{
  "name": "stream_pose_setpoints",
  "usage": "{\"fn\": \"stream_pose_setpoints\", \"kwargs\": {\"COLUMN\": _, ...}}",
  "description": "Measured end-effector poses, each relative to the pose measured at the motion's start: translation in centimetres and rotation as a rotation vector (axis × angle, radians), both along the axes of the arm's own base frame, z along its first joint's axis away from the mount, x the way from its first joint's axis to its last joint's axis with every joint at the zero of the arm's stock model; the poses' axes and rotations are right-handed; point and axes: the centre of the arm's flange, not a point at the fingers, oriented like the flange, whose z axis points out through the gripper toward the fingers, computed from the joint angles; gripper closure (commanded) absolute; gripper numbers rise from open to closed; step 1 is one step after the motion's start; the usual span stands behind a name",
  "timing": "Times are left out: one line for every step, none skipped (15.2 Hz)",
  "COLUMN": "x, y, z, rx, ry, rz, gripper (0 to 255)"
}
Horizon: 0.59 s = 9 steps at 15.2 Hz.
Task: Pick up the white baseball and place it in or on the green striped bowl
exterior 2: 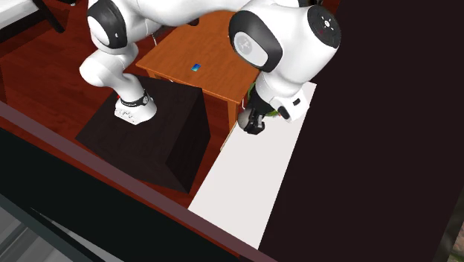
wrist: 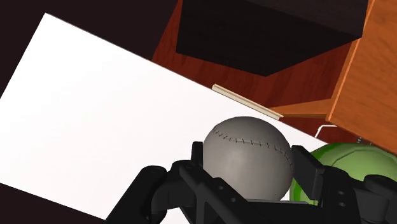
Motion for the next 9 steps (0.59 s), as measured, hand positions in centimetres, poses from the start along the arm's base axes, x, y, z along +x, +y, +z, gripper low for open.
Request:
{"fn": "stream_pose_setpoints", "kwargs": {"x": 0.0, "y": 0.0, "z": 0.5, "rx": 0.0, "ry": 0.0, "rz": 0.0, "gripper": 255}}
{"fn": "stream_pose_setpoints", "kwargs": {"x": -0.1, "y": -0.1, "z": 0.8, "rx": 0.0, "ry": 0.0, "rz": 0.0, "gripper": 255}}
{"fn": "stream_pose_setpoints", "kwargs": {"x": 0.0, "y": 0.5, "z": 1.0, "rx": 0.0, "ry": 0.0, "rz": 0.0, "gripper": 255}}
{"fn": "stream_pose_setpoints", "kwargs": {"x": 0.1, "y": 1.3, "z": 1.1, "rx": 0.0, "ry": 0.0, "rz": 0.0, "gripper": 255}}
{"fn": "stream_pose_setpoints", "kwargs": {"x": 0.4, "y": 2.5, "z": 1.1, "rx": 0.0, "ry": 0.0, "rz": 0.0, "gripper": 255}}
{"fn": "stream_pose_setpoints", "kwargs": {"x": 0.6, "y": 3.8, "z": 1.2, "rx": 0.0, "ry": 0.001, "rz": 0.001, "gripper": 255}}
{"fn": "stream_pose_setpoints", "kwargs": {"x": 0.6, "y": 5.2, "z": 1.5, "rx": 0.0, "ry": 0.001, "rz": 0.001, "gripper": 255}}
{"fn": "stream_pose_setpoints", "kwargs": {"x": 1.0, "y": 6.3, "z": 1.6, "rx": 0.0, "ry": 0.0, "rz": 0.001, "gripper": 255}}
{"fn": "stream_pose_setpoints", "kwargs": {"x": 1.2, "y": 7.7, "z": 1.5, "rx": 0.0, "ry": 0.0, "rz": 0.001, "gripper": 255}}
